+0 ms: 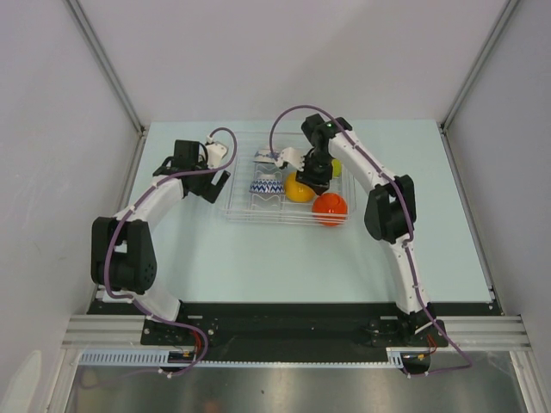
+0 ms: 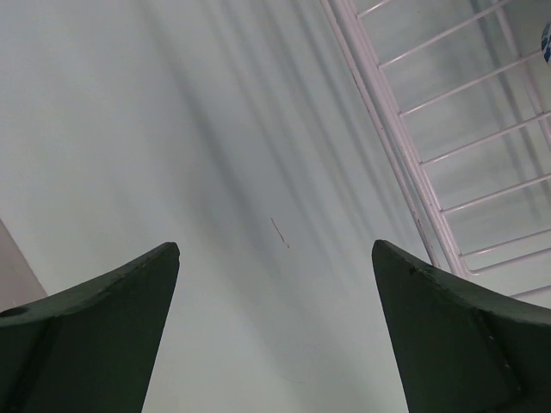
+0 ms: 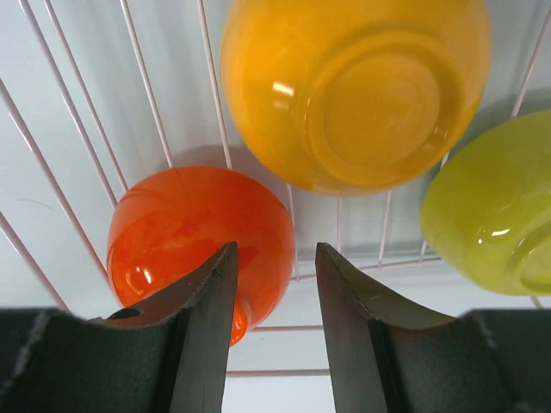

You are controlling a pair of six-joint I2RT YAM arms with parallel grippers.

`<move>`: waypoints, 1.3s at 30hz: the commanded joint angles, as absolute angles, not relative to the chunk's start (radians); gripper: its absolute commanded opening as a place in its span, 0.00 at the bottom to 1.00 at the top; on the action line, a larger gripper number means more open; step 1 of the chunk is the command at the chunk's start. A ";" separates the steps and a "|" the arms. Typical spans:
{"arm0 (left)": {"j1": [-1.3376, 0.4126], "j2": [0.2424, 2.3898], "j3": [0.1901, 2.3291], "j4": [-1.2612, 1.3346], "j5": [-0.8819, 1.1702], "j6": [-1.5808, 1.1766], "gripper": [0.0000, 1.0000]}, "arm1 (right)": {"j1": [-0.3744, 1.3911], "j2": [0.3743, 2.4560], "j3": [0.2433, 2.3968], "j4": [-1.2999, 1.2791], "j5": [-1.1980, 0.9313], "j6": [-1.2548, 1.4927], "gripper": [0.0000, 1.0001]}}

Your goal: Load the bowls into the dish rack

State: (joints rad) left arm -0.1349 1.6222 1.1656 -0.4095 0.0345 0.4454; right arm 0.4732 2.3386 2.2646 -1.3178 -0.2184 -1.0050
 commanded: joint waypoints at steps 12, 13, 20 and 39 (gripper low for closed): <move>-0.152 1.586 1.175 -0.422 0.072 0.434 1.00 | 0.561 2.318 2.316 -0.999 -0.236 -0.894 0.48; -0.152 1.586 1.180 -0.422 0.074 0.431 1.00 | 0.564 2.322 2.316 -0.985 -0.233 -0.891 0.48; -0.150 1.580 1.175 -0.426 0.071 0.437 1.00 | 0.561 2.381 2.309 -0.874 -0.153 -0.867 0.48; -0.150 1.559 1.158 -0.414 0.063 0.433 1.00 | 0.546 2.287 2.241 -0.857 -0.184 -0.853 0.49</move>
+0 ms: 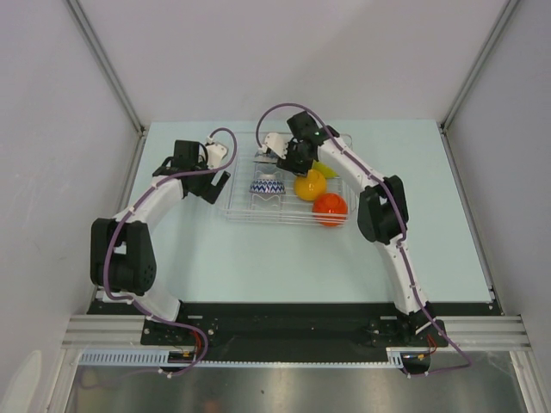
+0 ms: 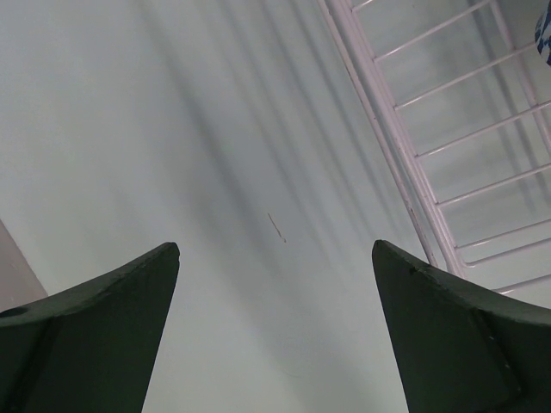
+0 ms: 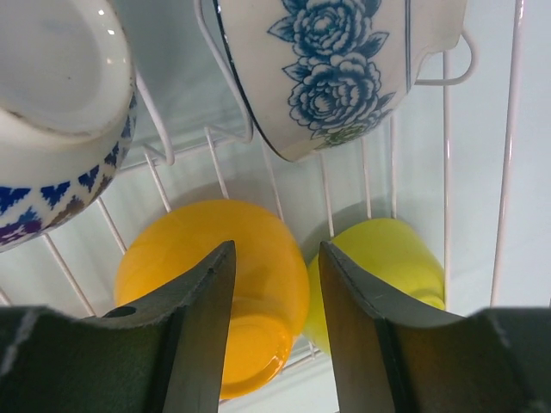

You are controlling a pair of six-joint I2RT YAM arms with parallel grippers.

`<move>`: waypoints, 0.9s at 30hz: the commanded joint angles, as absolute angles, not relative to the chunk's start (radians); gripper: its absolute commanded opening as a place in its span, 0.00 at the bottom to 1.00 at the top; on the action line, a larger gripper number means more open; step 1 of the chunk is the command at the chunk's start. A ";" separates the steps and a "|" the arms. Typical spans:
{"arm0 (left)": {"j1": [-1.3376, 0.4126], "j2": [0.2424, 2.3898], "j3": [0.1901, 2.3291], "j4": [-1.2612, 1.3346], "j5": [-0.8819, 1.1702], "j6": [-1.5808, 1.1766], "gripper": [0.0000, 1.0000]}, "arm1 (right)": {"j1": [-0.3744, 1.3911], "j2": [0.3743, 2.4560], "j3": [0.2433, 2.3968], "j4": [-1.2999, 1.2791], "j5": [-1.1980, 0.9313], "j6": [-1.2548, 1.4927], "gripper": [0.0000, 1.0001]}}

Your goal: Load the bowls into the dish rack

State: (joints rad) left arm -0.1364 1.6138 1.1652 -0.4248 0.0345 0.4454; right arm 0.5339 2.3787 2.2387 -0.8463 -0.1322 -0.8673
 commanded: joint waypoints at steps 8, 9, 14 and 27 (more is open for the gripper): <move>-0.120 1.497 1.218 -0.391 0.034 0.394 1.00 | 0.531 2.132 2.232 -0.759 -0.131 -0.715 0.53; -0.103 1.483 1.239 -0.396 0.047 0.391 1.00 | 0.508 2.116 2.232 -0.756 -0.130 -0.695 0.55; -0.045 1.445 1.264 -0.423 0.110 0.391 1.00 | 0.399 1.985 2.194 -0.798 -0.163 -0.531 0.78; -0.003 1.094 1.039 -0.440 0.318 0.368 1.00 | 0.012 1.467 1.642 -0.913 -0.472 -0.451 1.00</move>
